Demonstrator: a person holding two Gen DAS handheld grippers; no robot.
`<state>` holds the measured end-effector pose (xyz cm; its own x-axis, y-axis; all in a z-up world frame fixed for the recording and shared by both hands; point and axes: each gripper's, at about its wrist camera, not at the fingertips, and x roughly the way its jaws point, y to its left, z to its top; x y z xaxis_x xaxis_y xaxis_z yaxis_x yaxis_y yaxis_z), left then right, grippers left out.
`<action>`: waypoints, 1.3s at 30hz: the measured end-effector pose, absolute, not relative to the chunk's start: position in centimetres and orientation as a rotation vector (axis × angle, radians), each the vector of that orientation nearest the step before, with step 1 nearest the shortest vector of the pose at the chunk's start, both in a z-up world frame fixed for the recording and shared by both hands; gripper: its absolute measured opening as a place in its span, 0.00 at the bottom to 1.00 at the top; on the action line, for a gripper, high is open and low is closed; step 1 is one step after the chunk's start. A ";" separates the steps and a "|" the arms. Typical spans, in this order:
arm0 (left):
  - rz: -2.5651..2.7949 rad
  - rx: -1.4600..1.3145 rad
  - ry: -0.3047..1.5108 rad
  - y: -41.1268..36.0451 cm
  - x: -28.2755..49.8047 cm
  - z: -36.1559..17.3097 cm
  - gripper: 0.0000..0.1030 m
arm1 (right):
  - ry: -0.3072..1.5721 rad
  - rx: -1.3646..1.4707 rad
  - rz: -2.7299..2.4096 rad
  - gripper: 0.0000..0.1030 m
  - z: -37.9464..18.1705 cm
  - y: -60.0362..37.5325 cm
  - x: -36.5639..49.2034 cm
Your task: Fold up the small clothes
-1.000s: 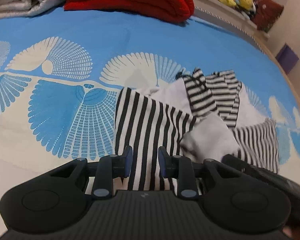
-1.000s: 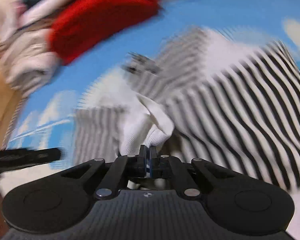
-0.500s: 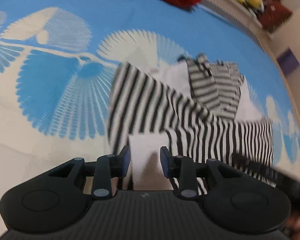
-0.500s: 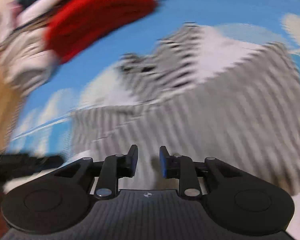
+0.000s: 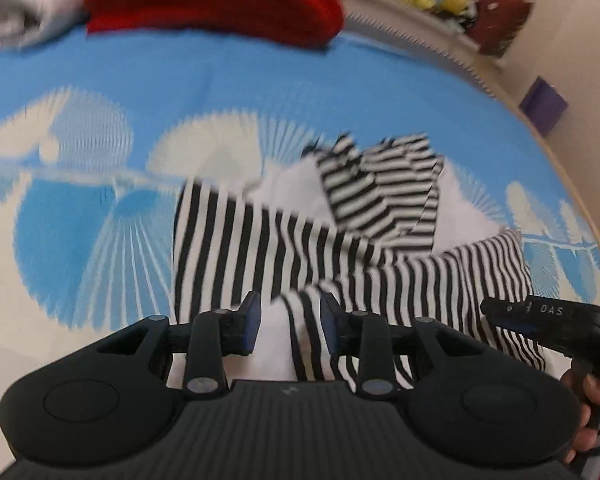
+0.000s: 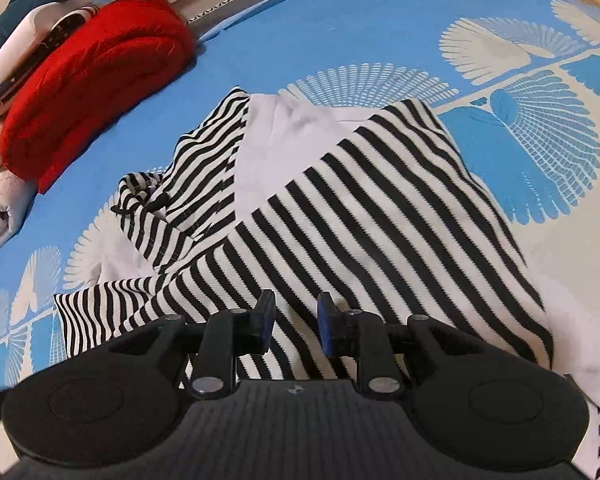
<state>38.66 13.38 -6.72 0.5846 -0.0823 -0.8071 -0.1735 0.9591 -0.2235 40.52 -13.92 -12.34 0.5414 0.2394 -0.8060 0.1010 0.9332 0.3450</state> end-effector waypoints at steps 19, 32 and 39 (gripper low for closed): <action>0.009 0.055 1.079 7.0 64.1 -6.0 0.12 | 1.008 0.551 0.112 0.23 -9.2 -18.1 42.0; -0.086 0.205 1.327 4.7 70.1 -15.2 0.30 | 1.017 0.578 0.115 0.23 -9.4 -18.7 43.0; -0.176 0.317 1.219 3.4 68.0 -11.4 0.05 | 1.014 0.582 0.101 0.23 -9.1 -18.8 43.0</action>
<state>68.02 3.40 -11.40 0.3384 0.0360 -0.9403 0.3006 0.9428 0.1443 42.97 -18.85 -9.13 0.5377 0.3420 -0.7707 0.1833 0.8447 0.5028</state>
